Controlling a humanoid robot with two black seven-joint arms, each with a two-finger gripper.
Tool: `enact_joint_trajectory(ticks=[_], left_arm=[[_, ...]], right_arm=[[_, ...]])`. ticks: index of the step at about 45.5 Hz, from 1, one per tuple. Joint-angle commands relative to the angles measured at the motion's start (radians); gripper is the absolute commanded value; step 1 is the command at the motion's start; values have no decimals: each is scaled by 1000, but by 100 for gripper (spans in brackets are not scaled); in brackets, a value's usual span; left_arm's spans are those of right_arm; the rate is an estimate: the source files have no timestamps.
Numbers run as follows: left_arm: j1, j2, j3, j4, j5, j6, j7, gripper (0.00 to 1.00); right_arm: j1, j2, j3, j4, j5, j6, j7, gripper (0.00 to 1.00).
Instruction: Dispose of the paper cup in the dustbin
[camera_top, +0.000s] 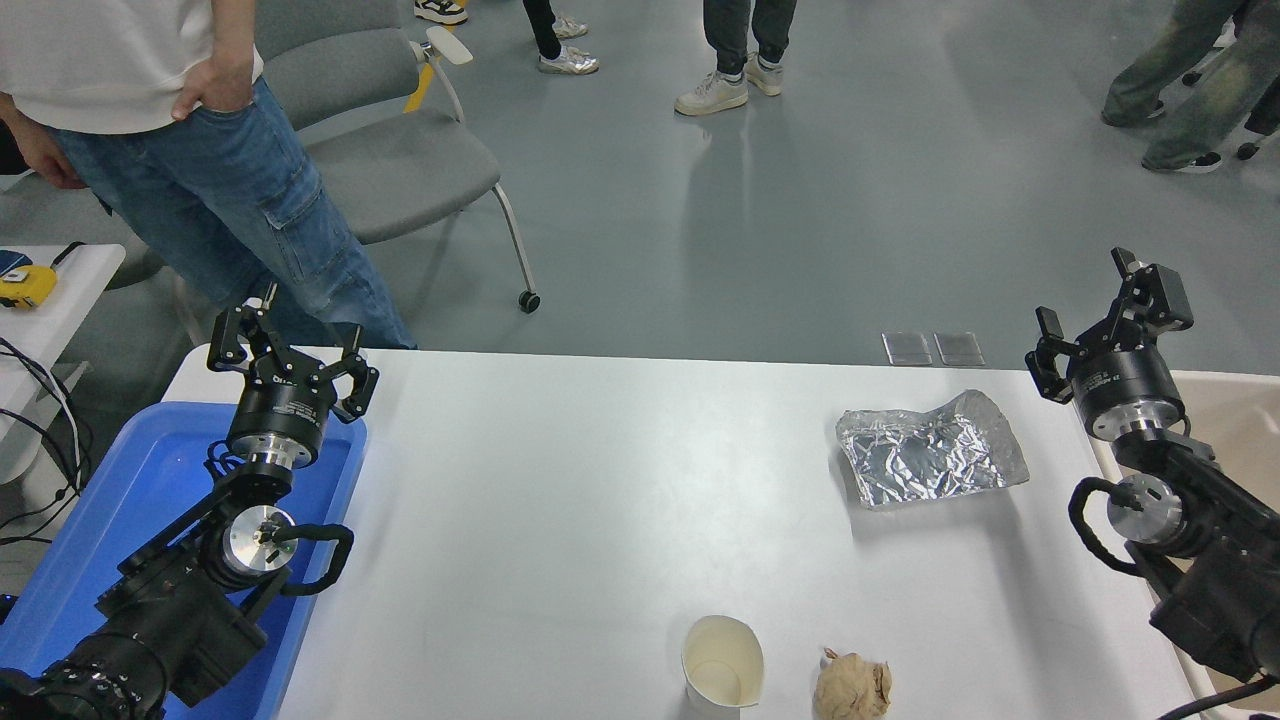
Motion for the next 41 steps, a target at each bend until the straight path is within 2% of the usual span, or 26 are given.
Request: enact_joint_trajectory(ticks=[1, 41], left_arm=[[0, 0, 0, 0, 0, 1, 0, 100], [-1, -3, 0, -2, 0, -1, 0, 100]], right_arm=[[2, 1, 0, 6, 0, 0, 0, 100], [-1, -8, -3, 3, -2, 2, -9, 100]])
